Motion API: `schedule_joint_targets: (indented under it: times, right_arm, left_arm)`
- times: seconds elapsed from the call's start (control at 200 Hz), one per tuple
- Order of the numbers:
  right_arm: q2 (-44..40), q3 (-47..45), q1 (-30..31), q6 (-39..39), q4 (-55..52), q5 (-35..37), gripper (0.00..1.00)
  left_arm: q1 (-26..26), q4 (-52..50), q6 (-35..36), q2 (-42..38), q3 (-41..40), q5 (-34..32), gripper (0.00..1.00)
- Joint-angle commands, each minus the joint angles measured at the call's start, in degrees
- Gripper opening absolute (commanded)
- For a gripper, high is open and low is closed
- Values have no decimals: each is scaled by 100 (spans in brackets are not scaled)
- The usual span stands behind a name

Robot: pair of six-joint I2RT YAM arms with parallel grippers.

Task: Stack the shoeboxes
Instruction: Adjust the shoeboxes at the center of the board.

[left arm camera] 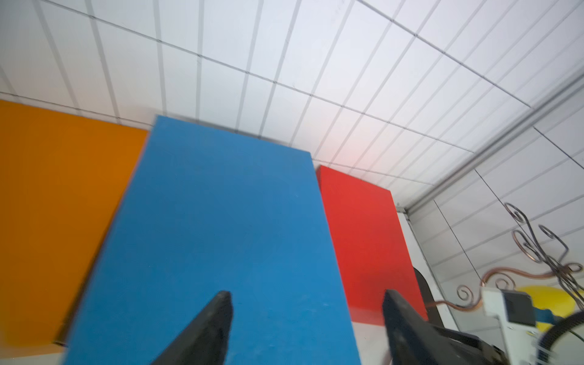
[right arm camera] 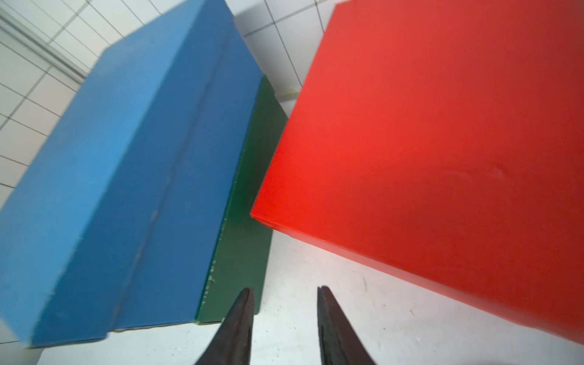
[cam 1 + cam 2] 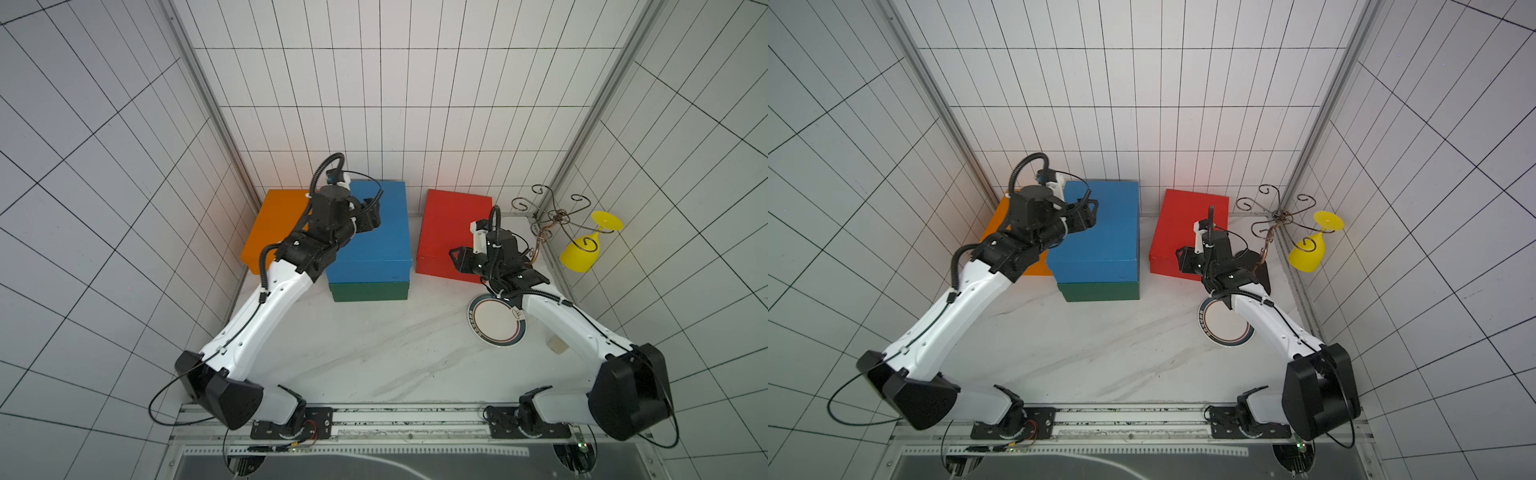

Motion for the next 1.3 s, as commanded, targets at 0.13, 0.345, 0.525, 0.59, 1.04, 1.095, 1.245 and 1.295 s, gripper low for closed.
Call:
schedule_joint_targets:
  times: [0.13, 0.345, 0.525, 0.59, 1.04, 1.095, 1.245, 1.295]
  right_arm:
    - [-204, 1335, 877, -189, -275, 370, 15]
    - [162, 2008, 1829, -373, -563, 502, 7]
    - [352, 2403, 2409, -516, -728, 704, 6]
    - [419, 2527, 2570, -549, -793, 695, 5]
    - [420, 2677, 2852, -621, -949, 934, 5]
    - [407, 2694, 2851, -621, -949, 932, 5]
    - [417, 2746, 2851, -606, -947, 924, 5]
    - [420, 2746, 2851, -595, -949, 907, 5]
  left_arm:
    - [1592, -72, -599, -789, -1255, 612, 12]
    - [2634, 363, -887, -996, -2605, 1584, 3]
    - [2961, 735, -918, -963, -3448, 1779, 0]
    - [3010, 891, -965, -847, -3671, 1934, 0]
    - [3089, 2419, -1560, 575, -4613, 2966, 0]
    - [3016, 2535, -1596, 653, -4643, 2959, 0]
    - [2594, 2721, -1627, 850, -4555, 2770, 0]
    - [2469, 2763, -1632, 932, -4522, 2742, 0]
